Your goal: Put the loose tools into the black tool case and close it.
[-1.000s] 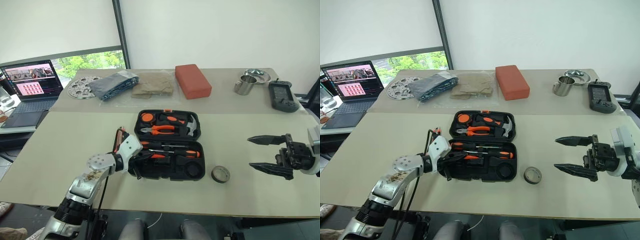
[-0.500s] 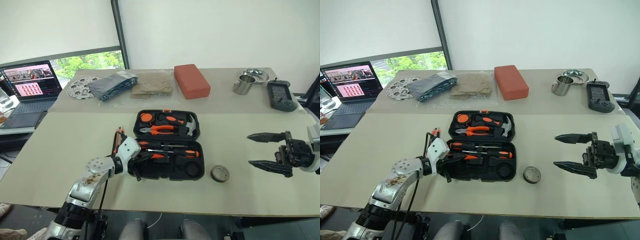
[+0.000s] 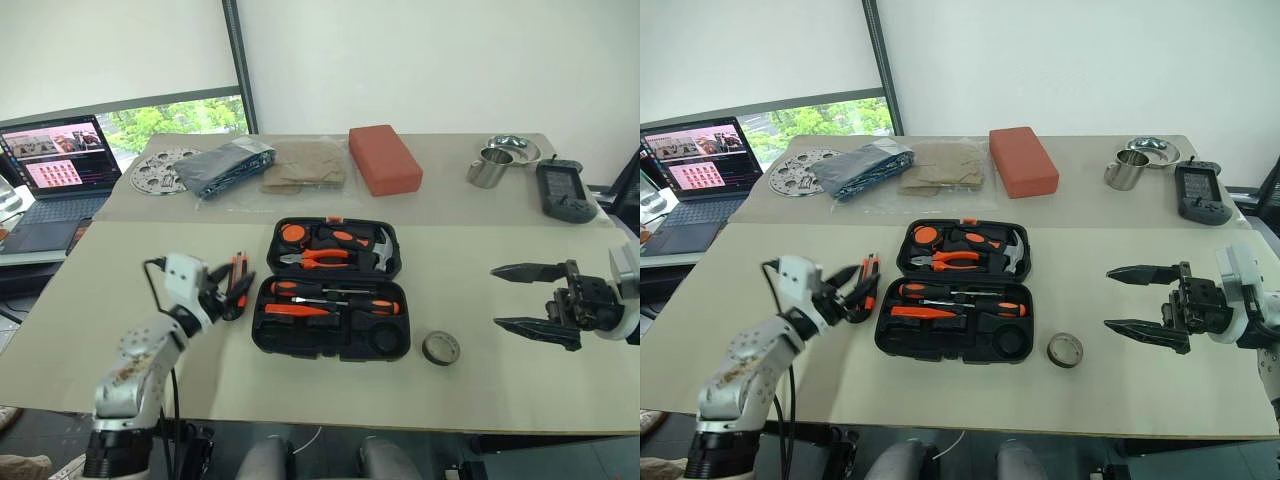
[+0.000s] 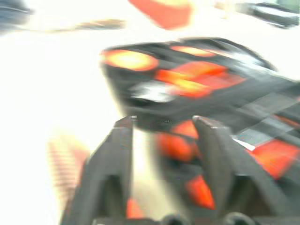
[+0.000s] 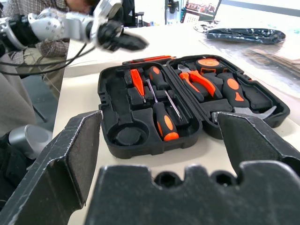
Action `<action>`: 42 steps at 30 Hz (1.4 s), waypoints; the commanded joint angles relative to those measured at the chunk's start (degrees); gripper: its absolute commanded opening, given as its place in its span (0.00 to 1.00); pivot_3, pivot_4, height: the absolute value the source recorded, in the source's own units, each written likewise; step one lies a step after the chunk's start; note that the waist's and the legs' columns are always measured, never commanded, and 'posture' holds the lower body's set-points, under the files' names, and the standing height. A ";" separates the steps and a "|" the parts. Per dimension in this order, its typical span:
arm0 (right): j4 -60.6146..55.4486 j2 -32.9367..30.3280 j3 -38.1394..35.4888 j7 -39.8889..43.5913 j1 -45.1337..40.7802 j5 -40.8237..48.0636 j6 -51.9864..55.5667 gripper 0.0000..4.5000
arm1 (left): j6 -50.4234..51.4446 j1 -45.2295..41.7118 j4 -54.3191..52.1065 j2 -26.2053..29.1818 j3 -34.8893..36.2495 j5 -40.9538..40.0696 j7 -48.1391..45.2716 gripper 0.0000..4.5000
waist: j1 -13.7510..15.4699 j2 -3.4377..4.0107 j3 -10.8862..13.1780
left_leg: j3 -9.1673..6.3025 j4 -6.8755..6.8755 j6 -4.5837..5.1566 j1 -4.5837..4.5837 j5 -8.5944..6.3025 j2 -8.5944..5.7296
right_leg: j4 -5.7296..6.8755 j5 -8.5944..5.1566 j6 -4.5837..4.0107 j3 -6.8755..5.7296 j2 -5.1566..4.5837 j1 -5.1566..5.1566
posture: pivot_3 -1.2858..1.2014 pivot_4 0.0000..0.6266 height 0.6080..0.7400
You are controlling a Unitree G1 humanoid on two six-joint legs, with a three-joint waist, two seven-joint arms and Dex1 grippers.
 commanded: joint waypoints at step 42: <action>6.41 2.54 0.30 2.75 -8.28 0.01 -9.34 1.00 | 46.66 -14.67 1.50 -6.06 -3.97 5.04 18.76 0.99 | -0.03 -0.16 0.11 | -0.11 -0.04 -0.13 0.00 -0.07 -0.11 | -0.08 -0.02 0.04 -0.04 0.01 0.04 | 0.52 0.24 1.00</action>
